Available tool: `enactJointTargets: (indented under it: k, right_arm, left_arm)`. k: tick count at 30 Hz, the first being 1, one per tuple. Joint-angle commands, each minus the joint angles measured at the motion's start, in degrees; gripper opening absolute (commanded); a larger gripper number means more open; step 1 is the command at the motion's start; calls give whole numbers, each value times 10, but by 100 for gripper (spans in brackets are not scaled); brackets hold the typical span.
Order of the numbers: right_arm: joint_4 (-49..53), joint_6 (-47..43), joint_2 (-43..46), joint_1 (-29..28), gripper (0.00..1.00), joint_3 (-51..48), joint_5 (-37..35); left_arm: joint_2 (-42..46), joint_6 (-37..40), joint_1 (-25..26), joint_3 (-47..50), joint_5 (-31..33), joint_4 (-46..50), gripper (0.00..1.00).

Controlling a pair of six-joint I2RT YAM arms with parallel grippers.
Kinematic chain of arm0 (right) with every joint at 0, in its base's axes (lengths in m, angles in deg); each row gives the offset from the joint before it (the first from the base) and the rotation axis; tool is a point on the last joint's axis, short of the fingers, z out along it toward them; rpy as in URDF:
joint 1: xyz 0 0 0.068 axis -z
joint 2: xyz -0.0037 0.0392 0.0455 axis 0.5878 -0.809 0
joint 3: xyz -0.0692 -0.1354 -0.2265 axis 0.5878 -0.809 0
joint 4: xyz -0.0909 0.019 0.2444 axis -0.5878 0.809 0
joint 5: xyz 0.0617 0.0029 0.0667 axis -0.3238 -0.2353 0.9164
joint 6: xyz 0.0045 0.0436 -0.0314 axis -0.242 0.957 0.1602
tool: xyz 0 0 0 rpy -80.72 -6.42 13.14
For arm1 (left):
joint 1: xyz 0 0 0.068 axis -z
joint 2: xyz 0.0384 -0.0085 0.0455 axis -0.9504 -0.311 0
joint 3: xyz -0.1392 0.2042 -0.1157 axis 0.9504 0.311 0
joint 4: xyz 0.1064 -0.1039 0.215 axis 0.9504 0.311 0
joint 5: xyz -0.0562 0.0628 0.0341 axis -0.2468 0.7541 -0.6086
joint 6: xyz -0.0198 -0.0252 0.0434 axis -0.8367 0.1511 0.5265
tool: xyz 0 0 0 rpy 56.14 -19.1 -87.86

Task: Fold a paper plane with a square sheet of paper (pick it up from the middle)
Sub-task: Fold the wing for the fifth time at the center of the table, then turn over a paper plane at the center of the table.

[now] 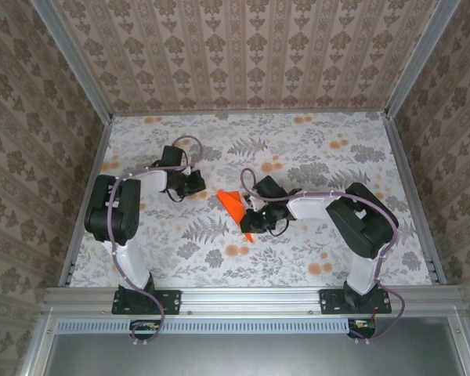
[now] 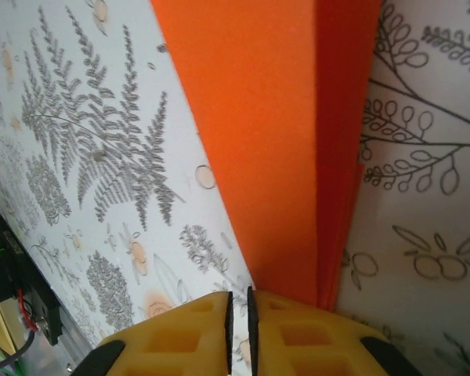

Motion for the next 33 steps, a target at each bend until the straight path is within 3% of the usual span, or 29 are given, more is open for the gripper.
enactJointTargets:
  k: [1, 3, 9, 14, 18, 23, 33]
  right_arm:
    - [49, 19, 66, -2, 28, 47, -44]
    - [65, 18, 97, 0, 42, 61, -78]
    - [108, 1, 180, 34, 68, 37, -216]
    - [103, 4, 229, 78, 77, -15, -271]
    - [98, 19, 234, 100, 80, -41, -274]
    - [97, 29, 220, 104, 80, -48, -267]
    - [97, 37, 206, 104, 80, -47, -257]
  left_arm:
    - [71, -20, 12, 4, 32, 59, 12]
    - [101, -45, 28, 13, 58, 84, 22]
    - [146, -124, 107, 10, 149, 166, 50]
    - [129, -190, 208, -21, 208, 208, 69]
    - [95, -235, 258, -54, 225, 220, 75]
    - [43, -259, 278, -100, 239, 247, 73]
    - [54, -324, 283, -61, 242, 239, 41]
